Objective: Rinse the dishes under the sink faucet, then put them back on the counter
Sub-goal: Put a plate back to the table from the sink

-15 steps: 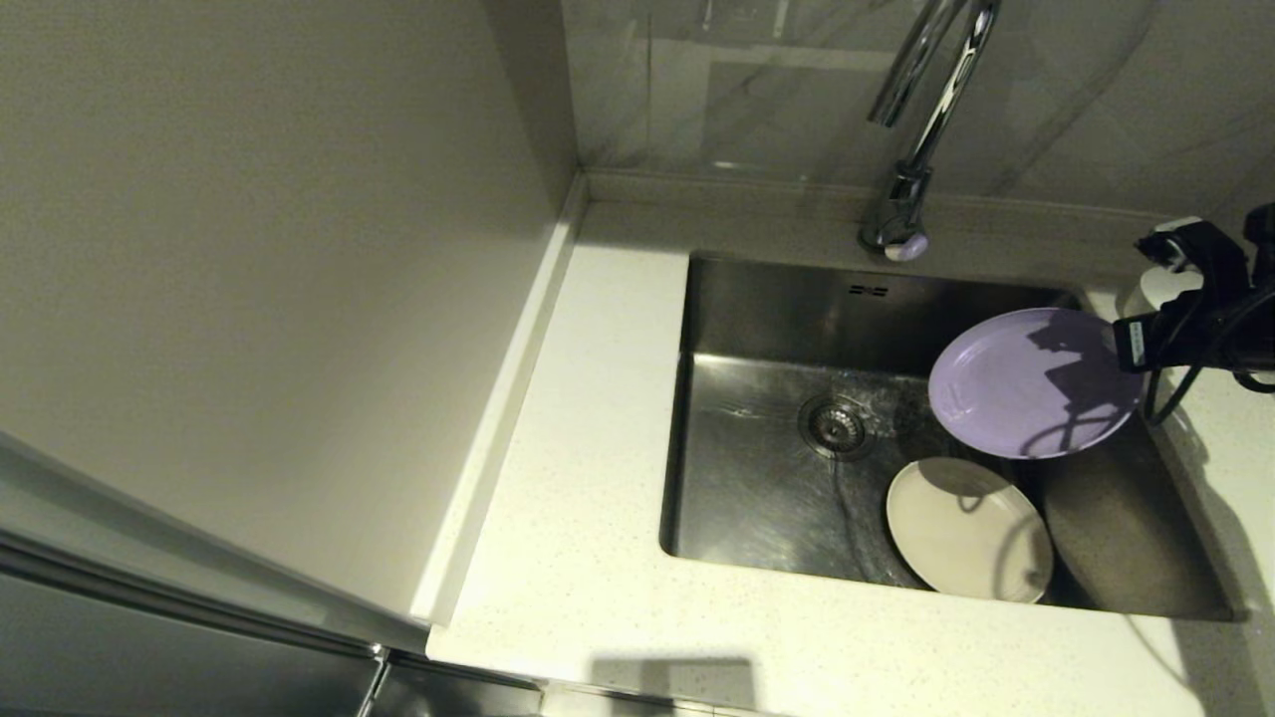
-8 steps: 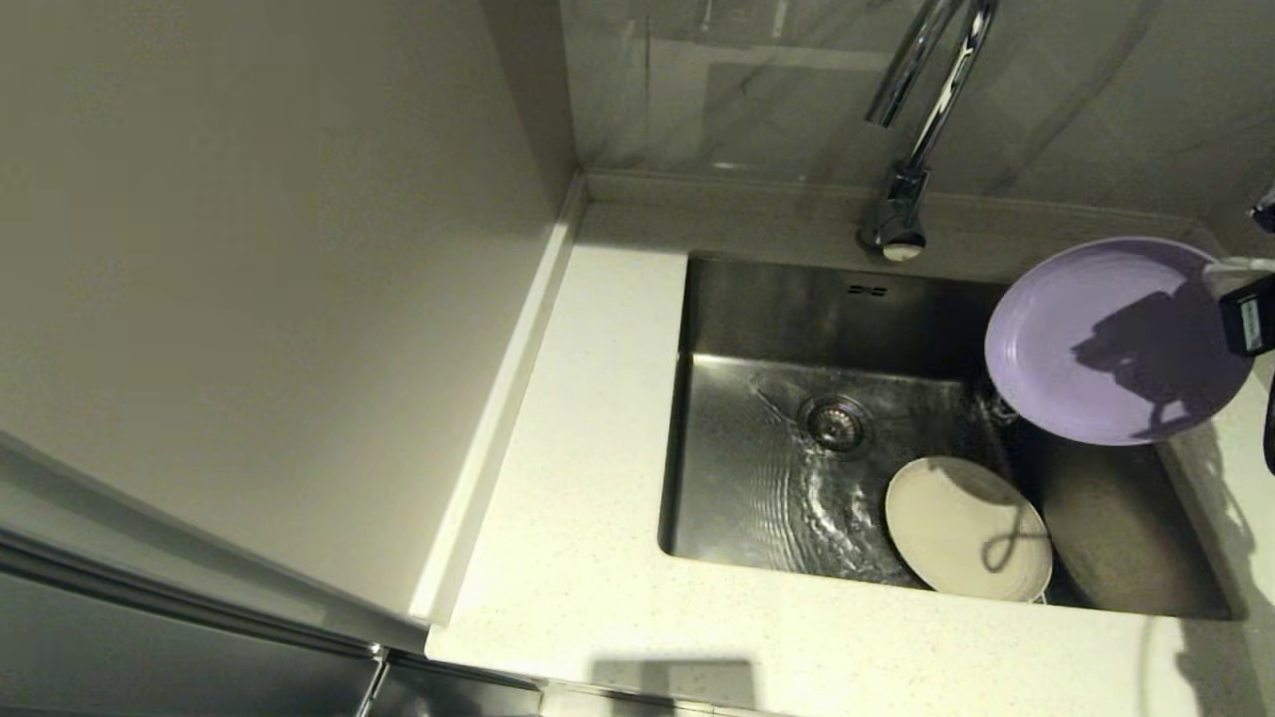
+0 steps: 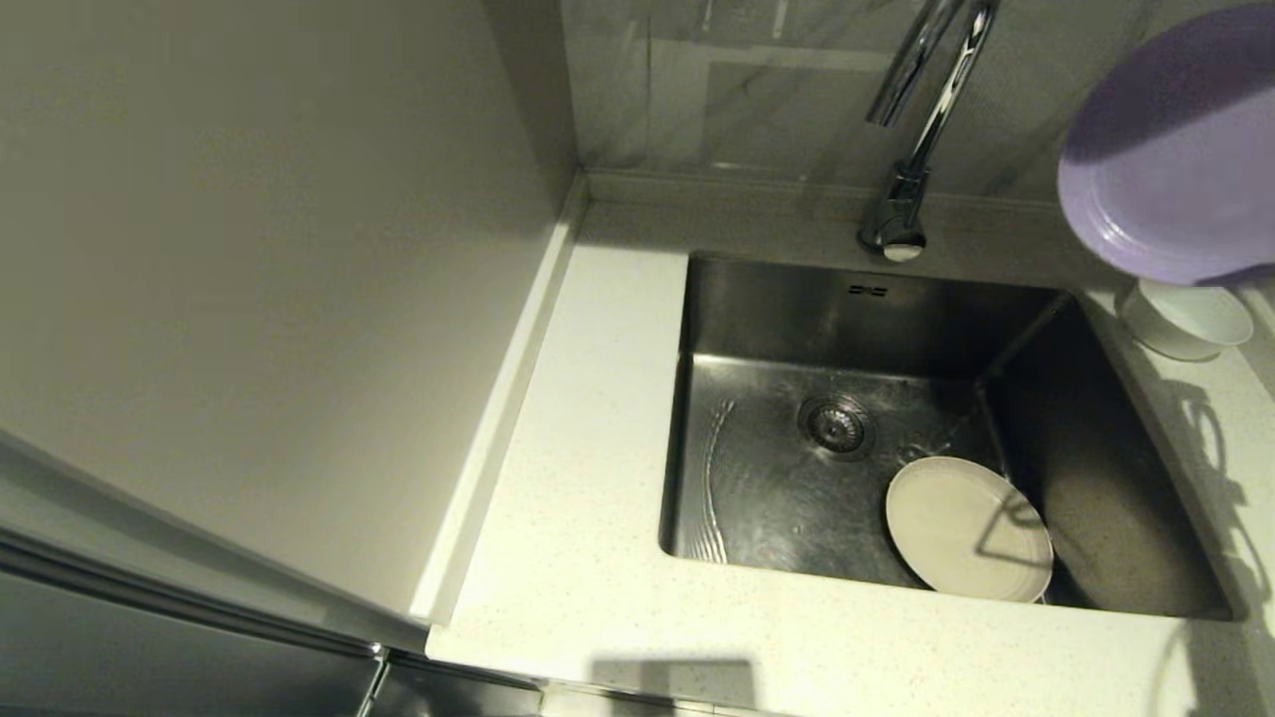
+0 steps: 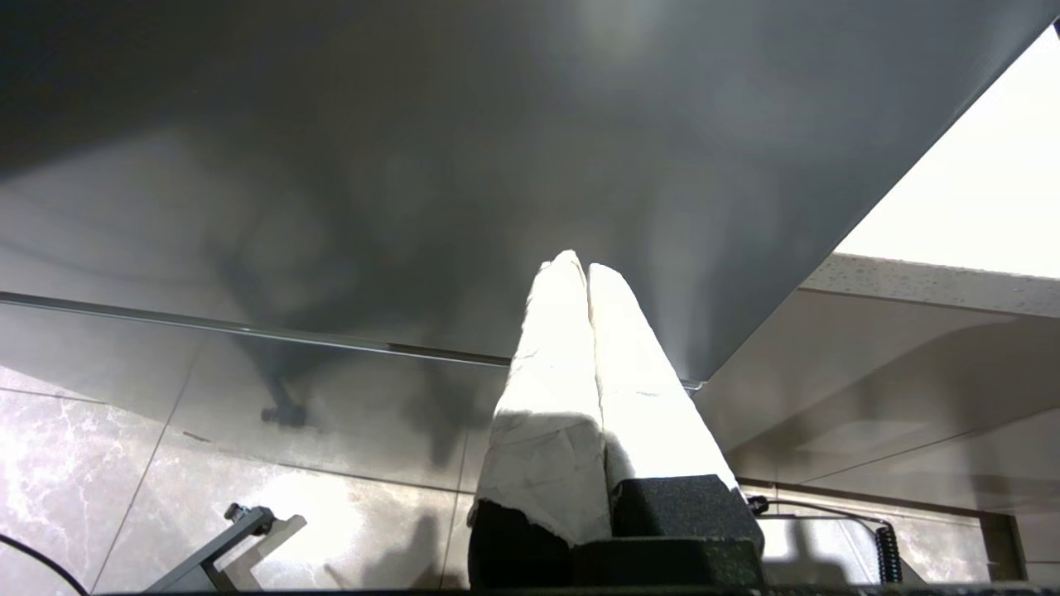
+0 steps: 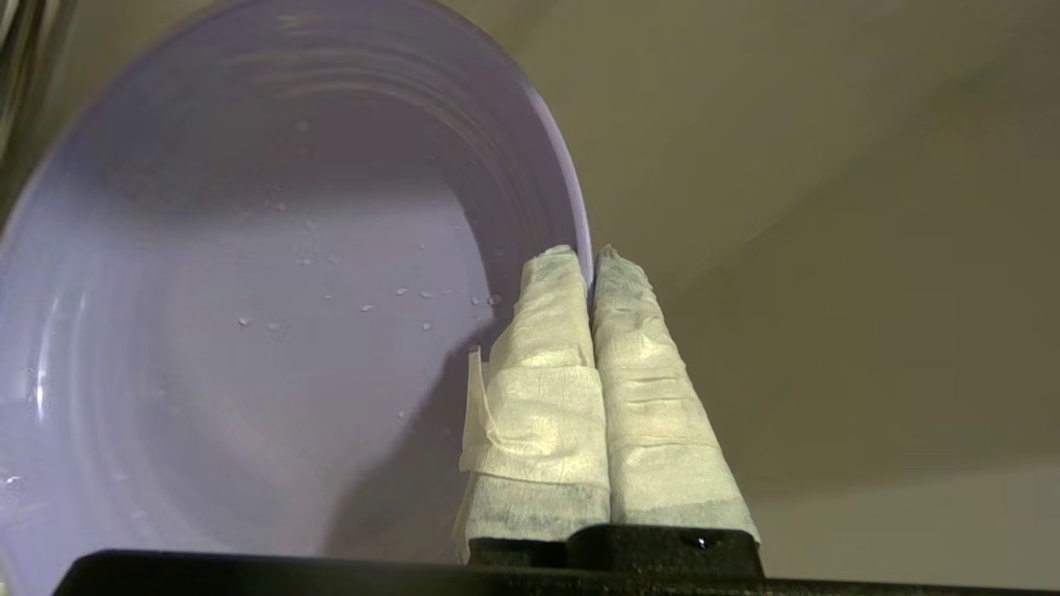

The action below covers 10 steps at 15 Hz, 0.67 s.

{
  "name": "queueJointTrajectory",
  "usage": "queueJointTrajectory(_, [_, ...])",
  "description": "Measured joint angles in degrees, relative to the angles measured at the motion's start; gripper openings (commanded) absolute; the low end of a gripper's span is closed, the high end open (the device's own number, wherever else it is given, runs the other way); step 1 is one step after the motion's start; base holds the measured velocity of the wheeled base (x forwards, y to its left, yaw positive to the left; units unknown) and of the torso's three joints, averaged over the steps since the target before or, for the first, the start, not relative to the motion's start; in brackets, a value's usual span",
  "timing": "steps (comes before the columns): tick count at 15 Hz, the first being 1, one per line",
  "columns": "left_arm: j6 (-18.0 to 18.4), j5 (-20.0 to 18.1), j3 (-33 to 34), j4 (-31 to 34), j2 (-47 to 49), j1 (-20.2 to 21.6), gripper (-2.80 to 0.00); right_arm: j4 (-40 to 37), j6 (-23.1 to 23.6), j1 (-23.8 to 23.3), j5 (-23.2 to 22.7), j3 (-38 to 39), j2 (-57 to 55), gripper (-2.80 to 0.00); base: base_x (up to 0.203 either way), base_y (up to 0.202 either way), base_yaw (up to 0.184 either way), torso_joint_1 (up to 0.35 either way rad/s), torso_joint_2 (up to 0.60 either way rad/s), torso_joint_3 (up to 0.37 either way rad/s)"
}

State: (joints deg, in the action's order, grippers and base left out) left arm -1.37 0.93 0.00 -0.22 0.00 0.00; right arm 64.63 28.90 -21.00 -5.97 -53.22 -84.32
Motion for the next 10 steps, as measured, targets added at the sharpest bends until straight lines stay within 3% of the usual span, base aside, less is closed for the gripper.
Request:
queueJointTrajectory(2, [-0.01,0.00,0.00,-0.02,0.00,0.00,-2.80,4.85,-5.74,0.00,1.55,0.96,0.86,-2.80,0.000,0.000,0.000,0.000,0.00,0.000])
queueJointTrajectory(7, [0.00,0.01,0.00,-0.02,0.00,0.00,-2.80,4.10,-5.64,0.15,1.70,18.20,3.94,-2.80,0.000,0.000,0.000,0.000,0.00,0.000])
queueJointTrajectory(8, [-0.01,0.01,0.00,-0.02,0.00,-0.02,-2.80,2.93,-5.68,0.28,1.75,18.03,4.38,-2.80,0.000,0.000,0.000,0.000,0.00,0.000])
queueJointTrajectory(10, [-0.01,0.01,0.00,-0.04,0.00,0.00,-2.80,-2.00,-6.27,0.43,2.37,10.68,4.92,-2.80,0.000,0.000,0.000,0.000,0.00,0.000])
